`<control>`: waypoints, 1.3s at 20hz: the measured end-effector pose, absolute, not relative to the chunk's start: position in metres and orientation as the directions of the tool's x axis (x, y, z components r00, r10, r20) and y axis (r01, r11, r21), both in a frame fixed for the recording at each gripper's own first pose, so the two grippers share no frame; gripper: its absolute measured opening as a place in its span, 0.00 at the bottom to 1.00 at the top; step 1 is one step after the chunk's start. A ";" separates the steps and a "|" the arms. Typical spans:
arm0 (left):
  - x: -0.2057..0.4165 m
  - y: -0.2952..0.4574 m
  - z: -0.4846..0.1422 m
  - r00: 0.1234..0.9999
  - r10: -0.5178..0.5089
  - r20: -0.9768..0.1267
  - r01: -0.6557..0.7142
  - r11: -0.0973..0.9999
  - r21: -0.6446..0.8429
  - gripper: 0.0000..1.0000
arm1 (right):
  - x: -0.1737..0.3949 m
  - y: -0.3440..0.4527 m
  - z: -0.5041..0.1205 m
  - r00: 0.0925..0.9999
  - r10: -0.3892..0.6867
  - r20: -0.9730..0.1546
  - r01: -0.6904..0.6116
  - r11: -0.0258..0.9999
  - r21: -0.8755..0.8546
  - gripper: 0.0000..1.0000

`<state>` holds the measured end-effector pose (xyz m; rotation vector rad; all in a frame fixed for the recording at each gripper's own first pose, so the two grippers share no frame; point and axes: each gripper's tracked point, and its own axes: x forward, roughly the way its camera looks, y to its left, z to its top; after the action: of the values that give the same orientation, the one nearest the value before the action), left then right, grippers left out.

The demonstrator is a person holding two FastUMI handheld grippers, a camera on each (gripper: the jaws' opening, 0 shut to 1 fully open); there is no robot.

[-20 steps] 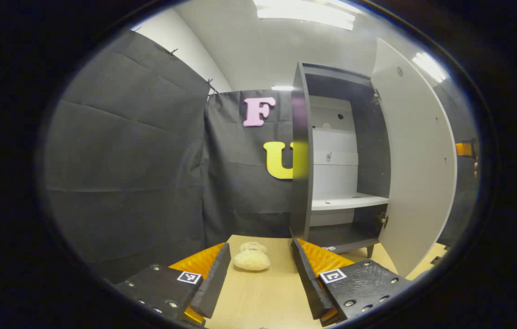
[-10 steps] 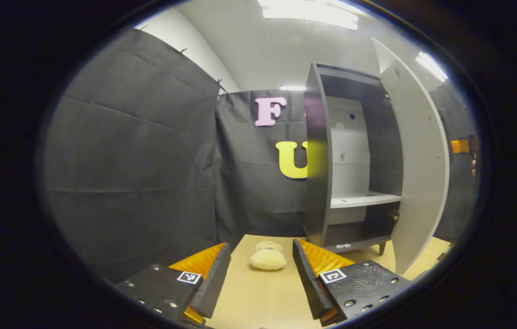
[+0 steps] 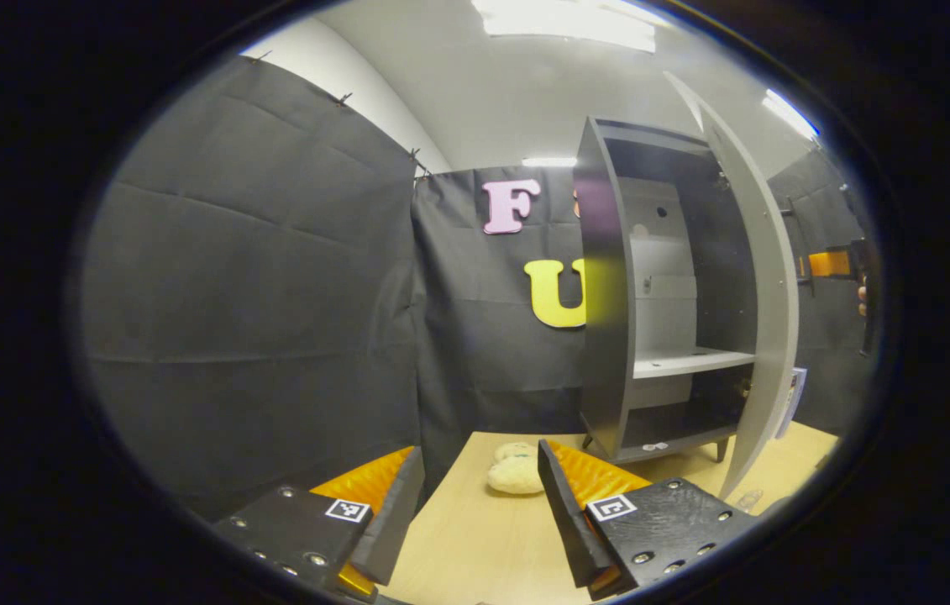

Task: Open the cabinet door with the right hand, grasp the bottle in the cabinet with the left hand and place it on the coaster, then close the cabinet door with the right hand.

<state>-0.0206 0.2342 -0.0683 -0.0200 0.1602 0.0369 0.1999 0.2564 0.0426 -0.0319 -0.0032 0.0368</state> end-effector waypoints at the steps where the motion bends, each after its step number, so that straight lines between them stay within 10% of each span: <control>1: -0.021 0.239 -0.067 0.987 0.041 -0.158 -0.043 0.999 -0.012 0.78 | 0.205 0.264 0.041 0.999 0.052 0.004 -0.052 0.998 -0.032 0.93; 26: 0.004 0.100 -0.007 0.992 -0.045 -0.116 0.041 0.999 -0.034 0.82 | 0.190 0.190 0.034 0.989 0.150 -0.015 -0.151 0.988 -0.026 0.92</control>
<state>0.0036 0.1003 -0.0072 -0.0313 0.1169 -0.0428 0.1901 0.1905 0.0345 -0.0271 0.0126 0.1511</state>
